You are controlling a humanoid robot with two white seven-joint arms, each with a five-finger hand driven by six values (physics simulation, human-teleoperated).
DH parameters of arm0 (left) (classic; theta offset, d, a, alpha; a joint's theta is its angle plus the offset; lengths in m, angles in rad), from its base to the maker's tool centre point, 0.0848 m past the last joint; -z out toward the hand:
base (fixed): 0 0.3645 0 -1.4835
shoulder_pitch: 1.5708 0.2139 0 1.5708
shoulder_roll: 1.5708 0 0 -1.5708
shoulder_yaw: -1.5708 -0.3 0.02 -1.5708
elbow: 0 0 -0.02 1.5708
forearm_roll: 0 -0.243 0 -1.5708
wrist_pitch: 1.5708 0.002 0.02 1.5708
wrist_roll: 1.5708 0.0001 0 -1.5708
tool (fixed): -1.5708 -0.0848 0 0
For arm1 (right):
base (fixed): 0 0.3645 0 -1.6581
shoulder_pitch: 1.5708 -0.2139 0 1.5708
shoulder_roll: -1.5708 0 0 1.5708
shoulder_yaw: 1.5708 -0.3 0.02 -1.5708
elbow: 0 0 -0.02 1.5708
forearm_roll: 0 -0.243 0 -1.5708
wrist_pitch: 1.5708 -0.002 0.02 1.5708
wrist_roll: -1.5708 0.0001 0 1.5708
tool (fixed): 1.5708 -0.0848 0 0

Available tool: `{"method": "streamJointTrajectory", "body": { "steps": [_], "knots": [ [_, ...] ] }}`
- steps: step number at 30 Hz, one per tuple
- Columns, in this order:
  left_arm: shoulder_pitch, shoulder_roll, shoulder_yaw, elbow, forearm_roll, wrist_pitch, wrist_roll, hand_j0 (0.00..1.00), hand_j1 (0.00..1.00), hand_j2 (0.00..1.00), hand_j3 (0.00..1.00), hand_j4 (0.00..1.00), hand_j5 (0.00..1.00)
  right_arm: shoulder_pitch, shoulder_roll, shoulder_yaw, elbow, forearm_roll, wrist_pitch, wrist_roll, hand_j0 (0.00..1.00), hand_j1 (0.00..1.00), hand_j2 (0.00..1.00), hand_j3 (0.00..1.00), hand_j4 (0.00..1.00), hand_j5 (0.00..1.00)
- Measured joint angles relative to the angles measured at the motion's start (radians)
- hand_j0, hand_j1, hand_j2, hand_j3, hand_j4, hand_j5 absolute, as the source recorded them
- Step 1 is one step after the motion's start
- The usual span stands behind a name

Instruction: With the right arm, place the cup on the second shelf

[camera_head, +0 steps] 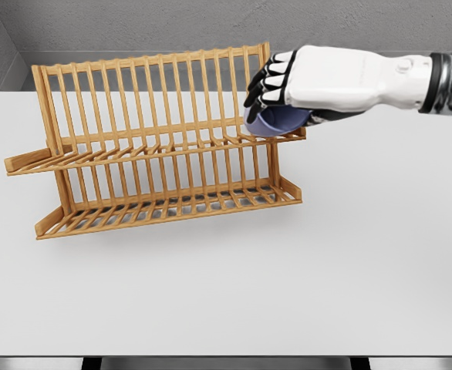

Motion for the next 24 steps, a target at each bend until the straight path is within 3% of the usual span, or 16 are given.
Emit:
{"method": "streamJointTrajectory", "body": {
  "steps": [3, 4, 5, 9, 13, 16, 19, 20, 22, 24],
  "knots": [
    [0.000, 0.000, 0.000, 0.000, 0.000, 0.000, 0.000, 1.00, 1.00, 1.00, 1.00, 1.00, 1.00, 0.000, 0.004, 0.012, 0.001, 0.010, 0.000, -0.001, 0.69, 0.69, 0.69, 0.69, 0.69, 0.69],
    [0.000, 0.000, 0.000, 0.000, 0.000, 0.000, 0.000, 1.00, 1.00, 1.00, 1.00, 1.00, 1.00, 0.000, 0.005, 0.015, 0.001, 0.011, 0.000, -0.001, 0.81, 0.81, 0.81, 0.81, 0.81, 0.81],
    [0.000, 0.000, 0.000, 0.000, 0.000, 0.000, 0.000, 1.00, 1.00, 1.00, 1.00, 1.00, 1.00, 0.000, 0.005, 0.017, 0.001, 0.013, 0.000, 0.000, 1.00, 1.00, 1.00, 1.00, 1.00, 1.00],
    [0.000, 0.000, 0.000, 0.000, 0.000, 0.000, 0.000, 1.00, 1.00, 1.00, 1.00, 1.00, 1.00, -0.011, 0.001, 0.007, 0.001, 0.013, -0.001, 0.001, 1.00, 1.00, 1.00, 1.00, 1.00, 1.00],
    [0.000, 0.000, 0.000, 0.000, 0.000, 0.000, 0.000, 1.00, 1.00, 1.00, 1.00, 1.00, 1.00, 0.029, -0.009, -0.157, 0.001, 0.006, -0.001, 0.001, 1.00, 1.00, 1.00, 1.00, 1.00, 1.00],
    [0.000, 0.000, 0.000, 0.000, 0.000, 0.000, 0.000, 1.00, 1.00, 1.00, 1.00, 1.00, 1.00, 0.206, -0.063, -0.321, 0.026, -0.003, 0.002, 0.001, 1.00, 1.00, 1.00, 1.00, 1.00, 1.00],
    [0.000, 0.000, 0.000, 0.000, 0.000, 0.000, 0.000, 1.00, 1.00, 1.00, 1.00, 1.00, 1.00, 0.393, -0.108, -0.412, 0.103, 0.004, -0.002, 0.002, 1.00, 1.00, 1.00, 1.00, 1.00, 1.00],
    [0.000, 0.000, 0.000, 0.000, 0.000, 0.000, 0.000, 1.00, 1.00, 1.00, 1.00, 1.00, 1.00, 0.420, -0.102, -0.429, 0.127, 0.006, -0.002, 0.002, 1.00, 1.00, 1.00, 1.00, 1.00, 1.00],
    [0.000, 0.000, 0.000, 0.000, 0.000, 0.000, 0.000, 1.00, 1.00, 1.00, 1.00, 1.00, 1.00, 0.552, -0.036, -0.468, 0.157, 0.014, -0.003, 0.002, 1.00, 1.00, 1.00, 1.00, 1.00, 1.00],
    [0.000, 0.000, 0.000, 0.000, 0.000, 0.000, 0.000, 1.00, 1.00, 1.00, 1.00, 1.00, 1.00, 0.580, 0.016, -0.516, 0.172, 0.015, -0.002, 0.002, 1.00, 1.00, 1.00, 1.00, 1.00, 1.00]
  ]
}}
